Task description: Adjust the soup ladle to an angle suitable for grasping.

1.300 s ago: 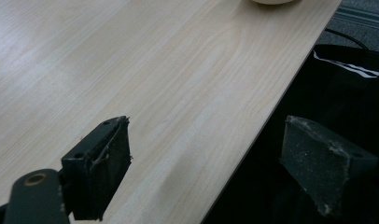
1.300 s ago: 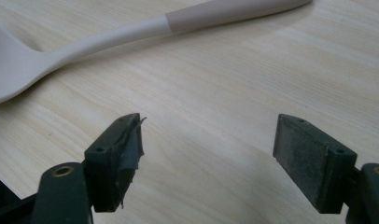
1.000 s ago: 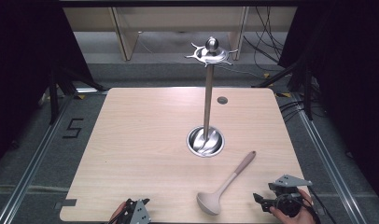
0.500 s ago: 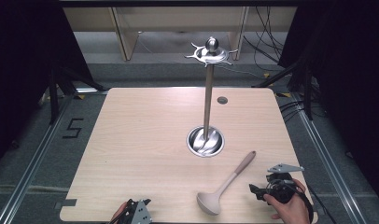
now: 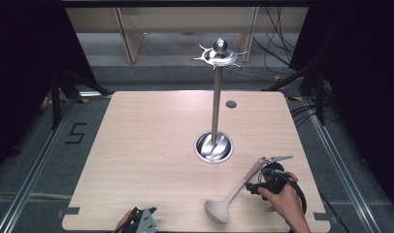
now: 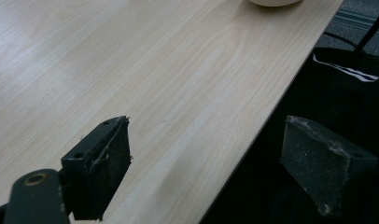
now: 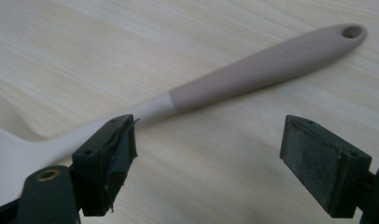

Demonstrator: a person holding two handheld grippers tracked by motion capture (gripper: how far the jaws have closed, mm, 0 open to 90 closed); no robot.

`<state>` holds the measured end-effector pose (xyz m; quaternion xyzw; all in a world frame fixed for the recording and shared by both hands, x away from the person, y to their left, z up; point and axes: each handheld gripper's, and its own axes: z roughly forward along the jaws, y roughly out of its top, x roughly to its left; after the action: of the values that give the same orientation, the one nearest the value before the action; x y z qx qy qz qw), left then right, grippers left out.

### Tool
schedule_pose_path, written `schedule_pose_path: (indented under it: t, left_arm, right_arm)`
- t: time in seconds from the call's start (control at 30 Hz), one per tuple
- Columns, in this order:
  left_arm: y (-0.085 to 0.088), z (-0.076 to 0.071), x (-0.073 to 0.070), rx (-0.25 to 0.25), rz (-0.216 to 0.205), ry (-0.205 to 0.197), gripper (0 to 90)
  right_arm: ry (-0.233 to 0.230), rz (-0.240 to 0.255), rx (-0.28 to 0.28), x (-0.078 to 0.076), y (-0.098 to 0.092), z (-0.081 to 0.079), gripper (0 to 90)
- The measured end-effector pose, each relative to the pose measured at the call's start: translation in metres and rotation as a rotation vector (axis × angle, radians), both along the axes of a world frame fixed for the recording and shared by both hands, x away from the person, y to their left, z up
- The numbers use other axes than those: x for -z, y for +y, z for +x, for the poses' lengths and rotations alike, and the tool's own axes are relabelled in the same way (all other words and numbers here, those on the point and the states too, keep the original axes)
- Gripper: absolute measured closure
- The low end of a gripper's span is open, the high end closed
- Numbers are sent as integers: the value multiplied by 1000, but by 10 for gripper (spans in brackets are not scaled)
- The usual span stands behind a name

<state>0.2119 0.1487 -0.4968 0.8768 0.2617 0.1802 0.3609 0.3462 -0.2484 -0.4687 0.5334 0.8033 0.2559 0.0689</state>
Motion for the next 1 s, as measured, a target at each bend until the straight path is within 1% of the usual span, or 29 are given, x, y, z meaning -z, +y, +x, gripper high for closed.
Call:
schedule_pose_path:
  t: [0.03, 0.07, 0.1, 0.13, 0.17, 0.2, 0.23, 0.27, 0.3, 0.33, 0.37, 0.4, 0.43, 0.5, 0.53, 0.57, 0.6, 0.63, 0.67, 0.7, 0.73, 0.77, 0.8, 0.83, 0.87, 0.9, 0.93, 0.97, 1.0]
  left_arm:
    - [0, 0, 0, -3, 5, -10, 150]
    - [-1, 0, 1, 0, -7, -9, 151]
    - [-1, 0, 1, 0, -7, -9, 151]
    - [-1, 0, 1, -2, -7, -10, 151]
    - [1, 1, 0, 2, 21, -13, 150]
    - [1, 1, -1, 1, 22, -15, 150]
    - [-1, 0, 1, -2, -10, -10, 151]
    - [-1, 0, 1, -2, -12, -8, 151]
    - [-1, 0, 1, -2, -12, -8, 150]
    - [-1, 0, 1, -1, -9, -12, 150]
    - [-1, 0, 1, 0, -9, -12, 151]
    - [-1, 0, 1, 1, -12, -10, 151]
    - [-1, 0, 1, 3, -11, -11, 150]
    - [-1, 0, 0, 3, -2, -17, 151]
    - [-1, 0, 0, 2, -5, -23, 151]
    - [-1, 0, 0, 3, -7, -26, 151]
    - [0, -1, -1, 4, 4, -16, 150]
    - [-1, 0, 0, 5, 3, -19, 151]
    - [-1, -1, 0, 4, -2, -10, 150]
    - [-2, -1, 1, 10, -12, -10, 151]
    - [-2, -1, 1, 11, -1, -16, 150]
    - [-1, -1, 0, 12, 19, -12, 151]
    - [-2, -1, 0, 9, 6, -10, 150]
    - [-2, -1, 0, 9, 6, -10, 151]
    - [-2, -1, 1, 8, -3, -20, 151]
    - [-2, -1, 1, 9, -6, -20, 151]
    - [-2, -2, 0, 9, 3, -10, 151]
    - [-1, -1, -1, 14, 26, -21, 150]
    - [-1, 0, -1, 17, 35, -18, 150]
  right_arm:
    - [0, 0, 0, 0, 0, 0, 194]
    - [-11, -21, -25, 1, 2, 5, 196]
    - [-11, -21, -25, 1, 2, 5, 196]
    - [0, -4, -7, 1, 4, 6, 196]
    - [14, -3, 0, 2, 6, 12, 210]
    - [14, -3, 0, 2, 6, 12, 210]
    - [28, -27, -2, 4, 7, 15, 211]
    - [31, -23, 24, 4, 9, 16, 212]
    - [31, -23, 24, 4, 9, 16, 212]
    - [54, -11, 26, 4, 11, 16, 217]
    - [51, -15, 28, 5, 13, 17, 223]
    - [75, -9, 36, 5, 14, 17, 227]
    - [80, -13, 52, 5, 15, 18, 228]
    - [79, -18, 45, 5, 15, 19, 230]
    - [91, -9, 56, 5, 16, 20, 250]
    - [89, -8, 59, 5, 17, 21, 260]
    - [85, -13, 52, 7, 17, 22, 257]
    - [124, 13, 72, 6, 21, 21, 257]
    - [107, 4, 64, 6, 21, 23, 257]
    - [103, -3, 59, 7, 22, 24, 256]
    - [139, 6, 78, 6, 26, 23, 236]
    - [138, 6, 96, 6, 28, 24, 229]
    - [158, 0, 109, 4, 31, 24, 255]
    - [158, -44, 118, 4, 31, 25, 264]
    - [158, -44, 118, 4, 31, 25, 264]
    - [118, -49, 60, 6, 30, 26, 257]
    - [118, -49, 60, 6, 30, 26, 257]
    - [137, -52, 88, 5, 32, 26, 267]
    - [137, -52, 88, 5, 32, 26, 267]
